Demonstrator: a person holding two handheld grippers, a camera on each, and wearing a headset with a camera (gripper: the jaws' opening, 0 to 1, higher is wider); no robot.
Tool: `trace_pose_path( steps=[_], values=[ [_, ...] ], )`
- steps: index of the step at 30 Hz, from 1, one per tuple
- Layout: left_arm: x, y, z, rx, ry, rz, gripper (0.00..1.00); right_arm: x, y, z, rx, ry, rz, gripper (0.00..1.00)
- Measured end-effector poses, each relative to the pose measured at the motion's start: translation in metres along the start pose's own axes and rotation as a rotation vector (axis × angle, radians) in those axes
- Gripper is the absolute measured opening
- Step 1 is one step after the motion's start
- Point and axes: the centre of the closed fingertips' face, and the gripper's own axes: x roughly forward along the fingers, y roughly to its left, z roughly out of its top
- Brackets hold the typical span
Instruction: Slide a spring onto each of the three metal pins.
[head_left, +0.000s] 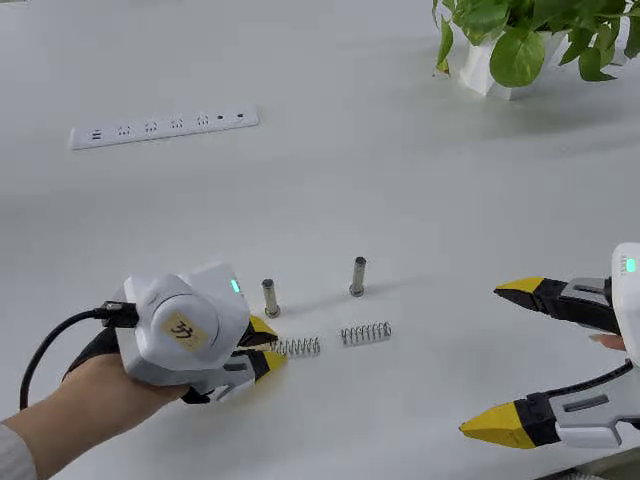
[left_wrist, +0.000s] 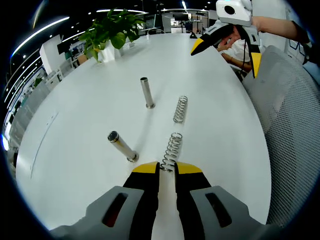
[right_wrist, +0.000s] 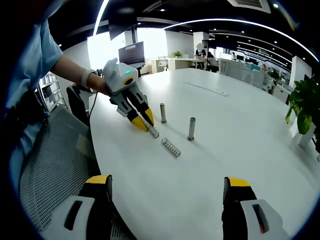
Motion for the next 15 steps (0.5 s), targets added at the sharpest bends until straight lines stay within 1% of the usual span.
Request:
trace_pose_path(
  steps=[4,9,11,13,15],
  values=[
    [-0.0005,-0.0004,-0.0015,-0.002,0.011,-0.01,0.08,0.0008,0.0013,0.0009,-0.001,0.0,0.004,0.91],
    [-0.0019,-0.0007,-0.0036,-0.007,0.036,-0.013,0.08,0.0024,0.0028,0.0026,-0.002,0.0,0.008,0.91],
    [-0.0024,-0.0028,-0.0039,-0.011,0.041,-0.023,0.08,0.0031,0.0031,0.0033,-0.005,-0.001,0.01,0.91],
    [-0.0024,-0.0024,-0.0046,-0.001,0.044,-0.02,0.08,0.0037,0.0032,0.004,-0.004,-0.001,0.012,0.91],
    [-0.0022,-0.0028,-0.0051,-0.003,0.045,-0.022,0.08,0.0041,0.0031,0.0046,-0.006,-0.003,0.013,0.91]
  ],
)
